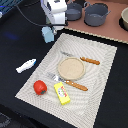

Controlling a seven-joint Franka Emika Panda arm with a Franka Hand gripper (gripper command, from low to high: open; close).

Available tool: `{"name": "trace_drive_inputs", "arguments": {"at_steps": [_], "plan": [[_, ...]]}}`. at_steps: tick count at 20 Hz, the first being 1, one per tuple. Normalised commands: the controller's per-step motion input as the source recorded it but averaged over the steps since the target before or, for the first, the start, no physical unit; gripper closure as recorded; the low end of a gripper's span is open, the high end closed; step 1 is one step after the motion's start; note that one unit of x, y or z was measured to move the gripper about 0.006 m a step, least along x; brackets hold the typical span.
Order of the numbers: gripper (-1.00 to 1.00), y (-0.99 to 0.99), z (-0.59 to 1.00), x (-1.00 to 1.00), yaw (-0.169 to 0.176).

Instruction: Interact with the objects in diverse but meaningful ways.

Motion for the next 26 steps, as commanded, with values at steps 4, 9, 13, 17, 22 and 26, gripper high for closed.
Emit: {"name": "trace_drive_inputs", "arguments": {"at_steps": [4,9,13,17,22,26], "plan": [[1.0,-0.08,-0.39,-0.26,0.085],[1.0,-0.12,-0.26,-0.19,0.08],[1.0,-0.11,0.11,-0.01,0.019],[1.0,-0.08,0.38,0.04,0.02],[1.0,-0.01,0.7,0.06,0.036],[1.0,0.0,0.77,0.47,0.056]]}}
